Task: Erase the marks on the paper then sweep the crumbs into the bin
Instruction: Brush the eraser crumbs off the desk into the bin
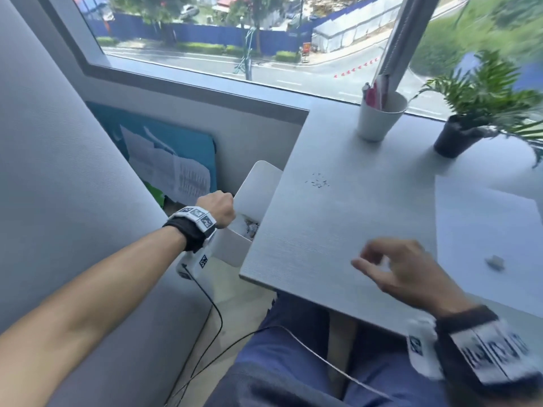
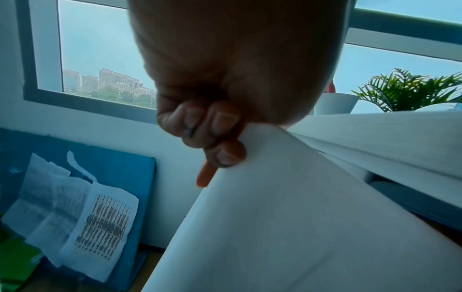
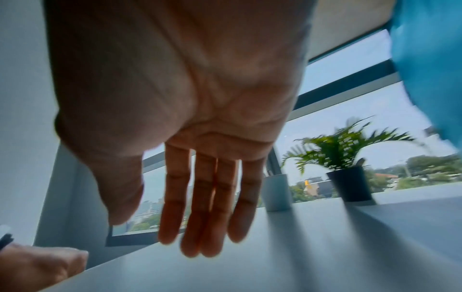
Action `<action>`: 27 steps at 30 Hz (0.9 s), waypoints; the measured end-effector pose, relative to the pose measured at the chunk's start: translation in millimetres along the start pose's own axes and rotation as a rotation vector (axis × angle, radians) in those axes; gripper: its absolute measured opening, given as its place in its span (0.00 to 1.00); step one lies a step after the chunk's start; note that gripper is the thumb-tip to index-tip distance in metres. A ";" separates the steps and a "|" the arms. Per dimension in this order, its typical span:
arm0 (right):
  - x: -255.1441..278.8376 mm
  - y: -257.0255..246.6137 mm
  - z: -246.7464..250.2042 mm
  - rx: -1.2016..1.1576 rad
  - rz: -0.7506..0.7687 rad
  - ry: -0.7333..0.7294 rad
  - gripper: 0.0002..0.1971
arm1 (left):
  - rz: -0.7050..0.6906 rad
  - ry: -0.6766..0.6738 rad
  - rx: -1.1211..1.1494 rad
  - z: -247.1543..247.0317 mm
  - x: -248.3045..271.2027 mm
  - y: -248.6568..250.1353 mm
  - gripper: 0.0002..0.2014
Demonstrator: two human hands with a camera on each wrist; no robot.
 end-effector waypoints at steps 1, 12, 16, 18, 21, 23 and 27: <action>-17.2 -2.2 -8.4 0.009 -0.003 -0.052 0.13 | -0.002 0.005 -0.007 3.2 2.7 1.7 0.12; -136.9 73.0 -47.4 0.297 -0.506 -0.247 0.57 | 0.005 0.010 -0.021 27.6 -5.7 5.1 0.13; -147.5 34.5 -78.3 0.241 -0.534 -0.257 0.65 | 0.006 0.005 -0.040 34.0 -12.7 4.4 0.13; -161.3 -10.9 -106.3 0.206 -0.382 -0.277 0.64 | 0.005 0.003 -0.056 38.3 -16.0 4.8 0.13; -172.1 -75.4 -142.2 0.149 -0.157 -0.334 0.61 | -0.003 0.004 -0.086 45.3 -20.1 5.7 0.14; -176.8 -95.9 -145.3 0.125 -0.075 -0.320 0.60 | -0.021 0.000 -0.107 49.5 -22.4 6.7 0.13; -188.8 -64.7 -106.2 0.161 -0.093 -0.185 0.58 | -0.058 -0.001 -0.131 56.5 -24.8 7.4 0.06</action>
Point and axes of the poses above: each hand's wrist, its own x-axis away from the middle knuckle, its own z-axis out of the back of the hand, y = z × x, the point moved 10 cm from there along -x, towards the middle knuckle, and after that the axes turned 5 degrees about -x, right-handed, at the moved point
